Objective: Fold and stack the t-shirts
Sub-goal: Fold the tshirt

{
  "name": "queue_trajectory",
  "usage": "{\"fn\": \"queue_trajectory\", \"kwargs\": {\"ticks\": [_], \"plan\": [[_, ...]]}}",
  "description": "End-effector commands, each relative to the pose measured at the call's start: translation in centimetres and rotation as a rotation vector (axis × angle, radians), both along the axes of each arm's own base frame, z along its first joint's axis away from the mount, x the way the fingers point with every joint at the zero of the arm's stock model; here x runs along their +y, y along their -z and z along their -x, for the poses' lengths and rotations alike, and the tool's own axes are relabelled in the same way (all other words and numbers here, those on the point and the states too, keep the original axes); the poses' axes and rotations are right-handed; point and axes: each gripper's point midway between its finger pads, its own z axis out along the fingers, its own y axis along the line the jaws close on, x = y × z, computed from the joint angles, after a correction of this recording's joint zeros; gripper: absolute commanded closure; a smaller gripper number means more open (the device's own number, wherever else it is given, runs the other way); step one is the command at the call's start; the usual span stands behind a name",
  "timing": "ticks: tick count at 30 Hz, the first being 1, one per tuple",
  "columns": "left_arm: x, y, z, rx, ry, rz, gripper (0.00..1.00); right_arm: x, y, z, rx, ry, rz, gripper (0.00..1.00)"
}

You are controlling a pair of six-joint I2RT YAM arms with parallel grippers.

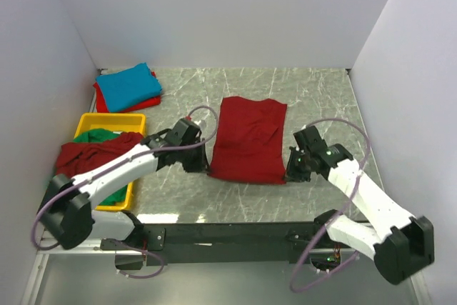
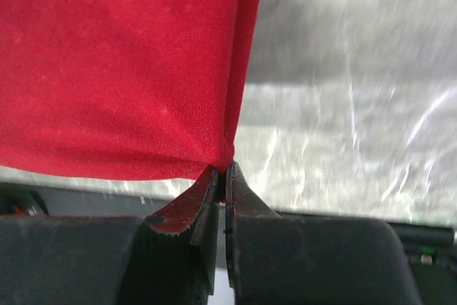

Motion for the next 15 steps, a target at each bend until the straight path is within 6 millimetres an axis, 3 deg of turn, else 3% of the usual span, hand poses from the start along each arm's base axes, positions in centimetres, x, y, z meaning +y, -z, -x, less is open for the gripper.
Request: {"fn": "queue_trajectory", "kwargs": {"ticks": [1, 9, 11, 15], "plan": [[0.9, -0.7, 4.1, 0.054, 0.047, -0.003, 0.99, -1.1, -0.1, 3.6, 0.045, 0.026, 0.048, 1.00], [2.6, -3.4, 10.5, 0.119, 0.029, 0.069, 0.99, 0.2, -1.9, 9.0, 0.055, 0.033, -0.041, 1.00], [3.0, -5.0, 11.0, 0.102, 0.013, 0.111, 0.99, 0.3, -2.4, 9.9, 0.067, 0.037, -0.047, 1.00], [2.8, -7.0, 11.1, 0.076, -0.001, 0.172, 0.99, 0.5, -5.0, 9.3, 0.012, 0.055, -0.069, 1.00]]}}
